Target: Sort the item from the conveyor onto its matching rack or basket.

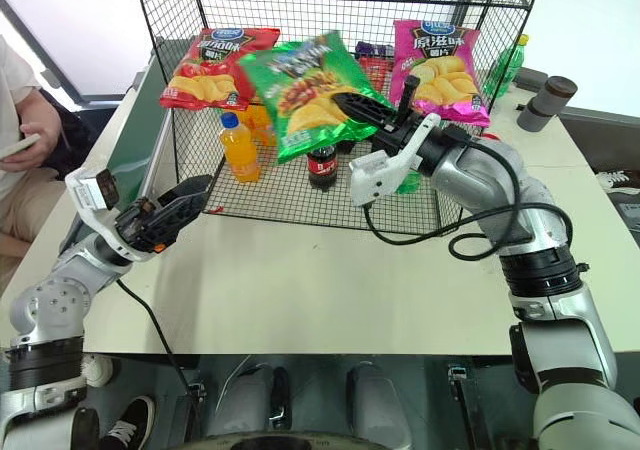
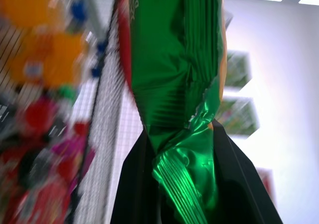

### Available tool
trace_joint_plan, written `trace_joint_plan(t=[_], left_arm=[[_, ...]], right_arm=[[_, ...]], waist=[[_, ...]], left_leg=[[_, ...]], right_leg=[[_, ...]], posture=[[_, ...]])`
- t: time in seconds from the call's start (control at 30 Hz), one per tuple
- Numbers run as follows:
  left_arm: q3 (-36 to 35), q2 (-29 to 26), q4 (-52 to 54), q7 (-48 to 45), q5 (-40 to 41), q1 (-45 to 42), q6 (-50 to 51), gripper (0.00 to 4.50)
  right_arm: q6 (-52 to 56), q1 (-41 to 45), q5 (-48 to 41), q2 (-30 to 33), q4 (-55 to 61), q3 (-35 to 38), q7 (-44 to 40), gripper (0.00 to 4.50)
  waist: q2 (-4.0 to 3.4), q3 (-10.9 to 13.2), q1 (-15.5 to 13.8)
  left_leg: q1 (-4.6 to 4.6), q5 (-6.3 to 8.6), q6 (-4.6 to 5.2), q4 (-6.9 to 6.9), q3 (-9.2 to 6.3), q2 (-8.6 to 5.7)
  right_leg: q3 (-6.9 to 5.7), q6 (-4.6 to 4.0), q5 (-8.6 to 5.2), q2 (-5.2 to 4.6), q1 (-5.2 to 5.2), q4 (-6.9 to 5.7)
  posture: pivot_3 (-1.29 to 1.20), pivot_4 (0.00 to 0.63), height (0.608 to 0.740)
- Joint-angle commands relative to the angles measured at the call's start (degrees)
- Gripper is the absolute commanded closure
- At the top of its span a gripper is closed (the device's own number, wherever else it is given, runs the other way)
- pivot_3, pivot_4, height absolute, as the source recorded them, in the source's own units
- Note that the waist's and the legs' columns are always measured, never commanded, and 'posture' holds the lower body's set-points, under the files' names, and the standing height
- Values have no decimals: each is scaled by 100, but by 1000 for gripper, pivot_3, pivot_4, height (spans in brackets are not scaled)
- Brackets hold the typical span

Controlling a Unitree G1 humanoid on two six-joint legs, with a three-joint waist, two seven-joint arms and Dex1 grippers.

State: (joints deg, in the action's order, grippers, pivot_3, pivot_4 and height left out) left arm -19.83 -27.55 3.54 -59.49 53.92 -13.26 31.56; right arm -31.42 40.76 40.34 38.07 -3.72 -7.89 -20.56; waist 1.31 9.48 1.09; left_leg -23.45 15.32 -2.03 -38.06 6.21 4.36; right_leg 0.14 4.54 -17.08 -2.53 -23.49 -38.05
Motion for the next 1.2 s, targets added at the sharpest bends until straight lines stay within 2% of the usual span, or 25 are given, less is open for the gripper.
trace_joint_plan(t=[0.03,0.1,0.37,0.6,0.8,1.07,1.13,1.17,1.2], left_arm=[[32,49,310,26,-573,24,-819,86],[48,163,448,170,-782,96,-1131,86],[248,404,609,671,-1613,175,-2070,86],[484,567,599,916,-1934,168,-2467,86],[577,647,522,1240,-2191,145,-2793,86],[707,707,530,1300,-2203,174,-2882,86],[717,705,518,1296,-2200,176,-2892,0],[737,713,518,1293,-2203,182,-2896,0],[756,723,519,1297,-2208,188,-2902,0]], right_arm=[[387,296,225,-220,15,-54,311,4247],[807,461,427,-367,-177,-69,463,4247],[1134,806,710,-540,-676,-447,861,4247],[1605,1397,723,-1003,-1555,-668,1310,4247],[1855,1648,731,-1145,-2107,-768,1743,4247],[1881,1762,396,-1264,-2592,-867,1637,4247],[1881,1782,406,-1265,-2616,-906,1659,3192],[1878,1789,398,-1272,-2614,-918,1660,2863],[1870,1795,412,-1269,-2602,-941,1677,2347]], waist=[[0,0,18],[0,0,37],[0,0,-3],[-1,0,31],[-1,0,7],[-1,0,17],[-1,0,26],[-1,0,27],[-1,0,28]], left_leg=[[0,0,-1,1,2,1],[0,-2,-4,2,7,6],[0,-1,-1,1,12,6],[0,1,1,1,14,9],[-1,-2,-3,1,17,9],[-1,-2,-3,2,31,10],[-1,-1,-2,2,31,11],[-1,-1,-1,2,30,11],[-1,-1,-1,2,30,11]], right_leg=[[1,-2,-1,2,-1,0],[6,-2,-1,8,-4,0],[7,-2,-1,4,-3,-1],[8,-2,-1,7,-7,-4],[8,-2,-1,5,-7,-3],[10,-1,0,7,-8,-4],[10,-1,0,7,-8,-4],[10,-1,-1,7,-8,-4],[10,-1,0,7,-8,-5]], posture=[[0,150,740],[0,150,740],[0,150,740],[0,150,740],[0,150,740],[0,150,740],[0,150,740],[0,150,740],[0,150,740]])
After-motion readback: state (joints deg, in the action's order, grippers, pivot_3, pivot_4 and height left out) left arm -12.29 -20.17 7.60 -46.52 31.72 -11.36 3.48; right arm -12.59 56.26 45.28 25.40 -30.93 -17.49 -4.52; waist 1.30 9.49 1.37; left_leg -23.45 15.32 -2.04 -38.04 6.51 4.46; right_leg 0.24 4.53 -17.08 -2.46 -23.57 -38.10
